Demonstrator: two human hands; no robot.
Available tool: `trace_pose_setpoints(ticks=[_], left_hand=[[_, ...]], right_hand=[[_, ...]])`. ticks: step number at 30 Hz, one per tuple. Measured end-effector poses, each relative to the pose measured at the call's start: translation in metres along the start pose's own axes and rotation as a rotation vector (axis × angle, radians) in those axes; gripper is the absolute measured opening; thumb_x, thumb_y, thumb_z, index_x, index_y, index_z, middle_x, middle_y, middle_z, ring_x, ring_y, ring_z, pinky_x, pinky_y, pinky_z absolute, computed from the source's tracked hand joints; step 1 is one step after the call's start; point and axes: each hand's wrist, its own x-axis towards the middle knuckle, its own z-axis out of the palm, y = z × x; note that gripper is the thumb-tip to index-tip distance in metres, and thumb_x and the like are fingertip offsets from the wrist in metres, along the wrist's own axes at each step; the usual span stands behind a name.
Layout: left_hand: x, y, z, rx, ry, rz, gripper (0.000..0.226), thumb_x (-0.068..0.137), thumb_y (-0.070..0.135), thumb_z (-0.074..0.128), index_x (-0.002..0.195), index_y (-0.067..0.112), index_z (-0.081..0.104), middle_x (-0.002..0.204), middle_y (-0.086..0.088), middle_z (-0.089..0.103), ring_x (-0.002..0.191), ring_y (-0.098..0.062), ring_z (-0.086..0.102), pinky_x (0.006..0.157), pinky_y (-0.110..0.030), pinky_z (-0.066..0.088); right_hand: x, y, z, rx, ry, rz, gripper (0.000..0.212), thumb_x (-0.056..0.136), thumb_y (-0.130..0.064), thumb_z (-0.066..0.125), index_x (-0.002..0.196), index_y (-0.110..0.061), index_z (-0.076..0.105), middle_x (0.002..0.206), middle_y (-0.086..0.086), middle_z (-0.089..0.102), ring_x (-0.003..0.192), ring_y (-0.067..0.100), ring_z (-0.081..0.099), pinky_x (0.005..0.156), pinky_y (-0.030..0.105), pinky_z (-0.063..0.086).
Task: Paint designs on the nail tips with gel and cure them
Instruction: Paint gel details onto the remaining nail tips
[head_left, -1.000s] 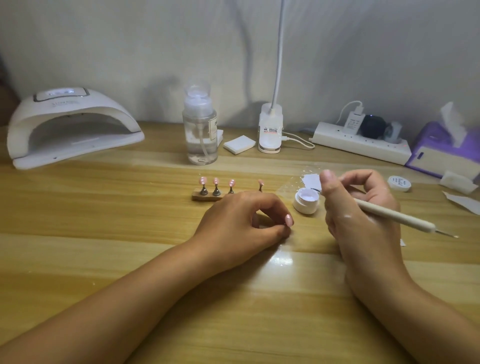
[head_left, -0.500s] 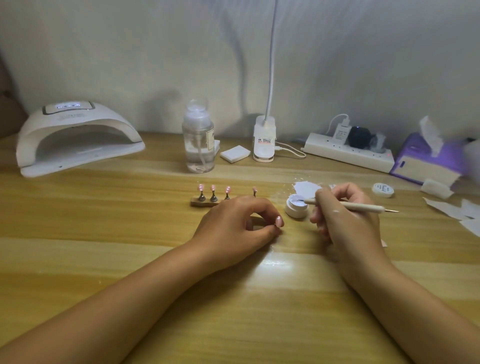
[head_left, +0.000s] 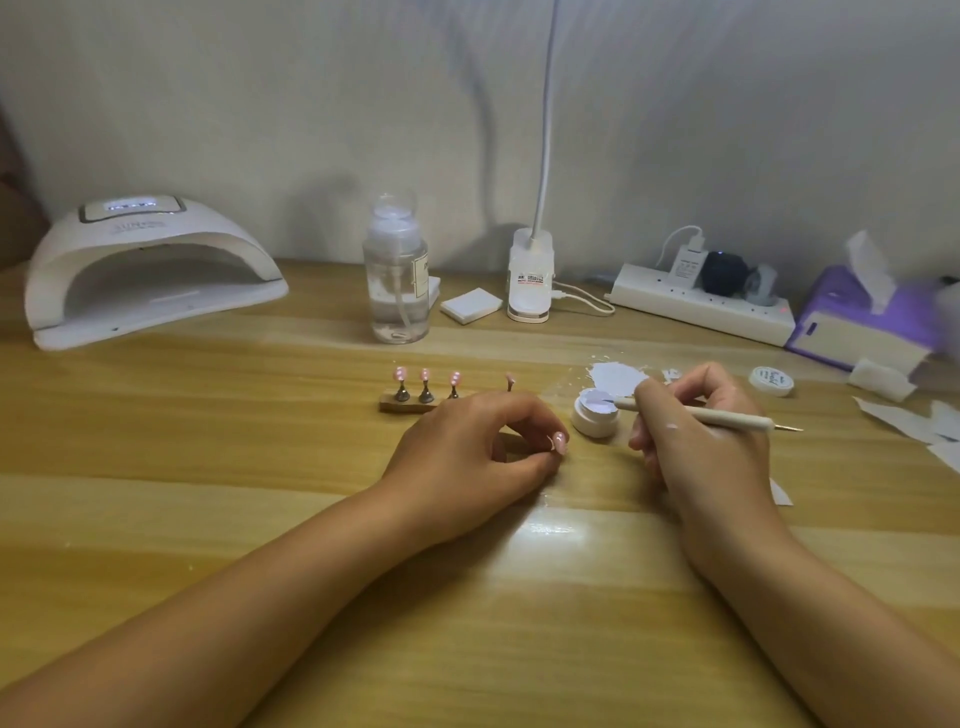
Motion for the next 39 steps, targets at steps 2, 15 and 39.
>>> trace_pose_setpoints(ticks=[2, 15, 39], left_hand=[[0.0, 0.0, 0.0, -0.013, -0.006, 0.001, 0.012, 0.084, 0.026, 0.073, 0.087, 0.036, 0.069, 0.083, 0.024, 0.068, 0.056, 0.015, 0.051, 0.058, -0.017, 0.033], [-0.001, 0.0, -0.001, 0.051, 0.004, -0.011, 0.007, 0.081, 0.034, 0.074, 0.086, 0.038, 0.071, 0.078, 0.035, 0.055, 0.055, -0.003, 0.048, 0.06, -0.026, 0.036], [-0.001, 0.001, -0.001, 0.024, 0.032, 0.005, 0.009, 0.081, 0.03, 0.075, 0.079, 0.036, 0.068, 0.077, 0.029, 0.057, 0.053, -0.004, 0.047, 0.061, -0.026, 0.036]], right_hand=[[0.001, 0.003, 0.0, -0.005, -0.009, -0.004, 0.028, 0.084, -0.026, 0.069, 0.067, -0.023, 0.046, 0.054, 0.003, 0.065, 0.044, 0.01, 0.046, 0.051, 0.028, 0.035], [0.001, 0.004, 0.001, -0.101, -0.066, -0.023, 0.032, 0.09, -0.034, 0.071, 0.075, -0.017, 0.049, 0.064, 0.003, 0.071, 0.051, 0.013, 0.051, 0.059, 0.031, 0.037], [-0.021, -0.008, 0.011, 0.134, -0.221, 0.049, 0.028, 0.083, -0.005, 0.062, 0.065, -0.015, 0.043, 0.047, 0.011, 0.058, 0.037, 0.011, 0.047, 0.039, 0.016, 0.037]])
